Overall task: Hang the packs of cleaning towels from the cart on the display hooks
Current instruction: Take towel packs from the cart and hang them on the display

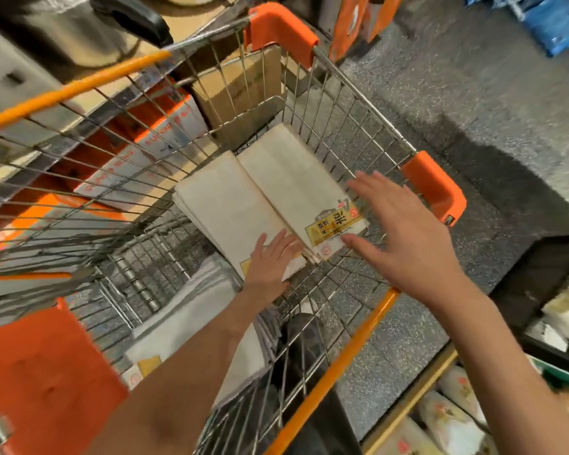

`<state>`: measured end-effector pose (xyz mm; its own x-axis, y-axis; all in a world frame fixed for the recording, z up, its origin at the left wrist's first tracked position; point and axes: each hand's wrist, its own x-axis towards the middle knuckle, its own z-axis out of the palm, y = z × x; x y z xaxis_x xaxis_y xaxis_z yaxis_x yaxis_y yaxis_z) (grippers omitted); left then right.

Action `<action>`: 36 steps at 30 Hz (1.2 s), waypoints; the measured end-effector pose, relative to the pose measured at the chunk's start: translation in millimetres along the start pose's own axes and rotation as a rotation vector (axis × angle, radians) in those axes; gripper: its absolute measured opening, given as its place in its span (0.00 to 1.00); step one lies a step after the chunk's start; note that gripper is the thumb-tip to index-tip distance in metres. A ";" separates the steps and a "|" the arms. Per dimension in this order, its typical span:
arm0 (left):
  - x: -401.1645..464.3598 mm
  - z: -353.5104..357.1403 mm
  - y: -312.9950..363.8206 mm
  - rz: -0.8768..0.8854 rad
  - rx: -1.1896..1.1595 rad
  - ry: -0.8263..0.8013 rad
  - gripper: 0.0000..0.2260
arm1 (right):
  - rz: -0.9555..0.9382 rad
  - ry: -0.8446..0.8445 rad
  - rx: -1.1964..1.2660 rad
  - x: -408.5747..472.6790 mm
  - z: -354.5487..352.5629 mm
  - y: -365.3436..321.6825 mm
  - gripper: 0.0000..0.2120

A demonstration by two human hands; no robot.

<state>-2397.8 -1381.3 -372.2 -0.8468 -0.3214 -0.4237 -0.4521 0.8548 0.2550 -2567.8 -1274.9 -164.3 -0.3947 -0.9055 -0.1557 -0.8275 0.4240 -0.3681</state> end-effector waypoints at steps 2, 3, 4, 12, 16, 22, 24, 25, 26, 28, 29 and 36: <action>-1.1 3.2 -0.3 0.000 -0.026 0.029 0.39 | 0.006 -0.003 -0.001 -0.4 0.5 0.3 0.32; -1.5 4.1 -0.1 0.003 -0.047 0.049 0.38 | 0.009 -0.004 -0.002 -0.8 0.5 0.3 0.31; -1.7 4.4 -0.7 0.007 -0.070 0.068 0.37 | 0.011 -0.005 -0.003 -1.2 0.6 0.3 0.31; 20.3 -32.6 -25.4 0.260 0.054 -0.055 0.37 | 0.027 -0.027 -0.014 -1.6 0.5 1.0 0.30; 43.2 -57.9 -27.6 0.374 0.135 -0.250 0.37 | 0.043 -0.017 -0.020 -1.7 1.3 1.0 0.29; 60.7 -64.5 -18.6 0.434 0.328 -0.465 0.41 | 0.075 0.008 -0.007 -2.7 2.4 -1.4 0.28; 64.1 -63.8 -17.0 0.437 0.332 -0.469 0.41 | 0.080 0.007 0.002 -2.6 2.0 -2.3 0.28; 65.5 -63.7 -17.2 0.431 0.318 -0.472 0.41 | 0.085 0.002 0.003 -2.4 1.8 -2.4 0.27; 66.3 -63.5 -17.8 0.426 0.314 -0.486 0.42 | 0.088 -0.002 0.002 -2.2 1.7 -2.3 0.27; 65.6 -61.6 -18.6 0.432 0.348 -0.518 0.44 | 0.097 -0.004 -0.007 -1.9 1.5 -1.9 0.27; 65.0 -60.1 -18.1 0.439 0.372 -0.524 0.44 | 0.102 -0.004 -0.016 -1.9 1.2 -1.9 0.27; 69.8 -64.0 -12.4 0.444 0.436 -0.481 0.46 | 0.108 -0.011 -0.036 -1.8 0.8 -2.4 0.27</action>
<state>-2469.3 -1440.4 -349.3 -0.6633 0.2140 -0.7171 0.1350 0.9767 0.1666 -2564.9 -1274.3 -163.8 -0.4778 -0.8548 -0.2026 -0.7944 0.5189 -0.3157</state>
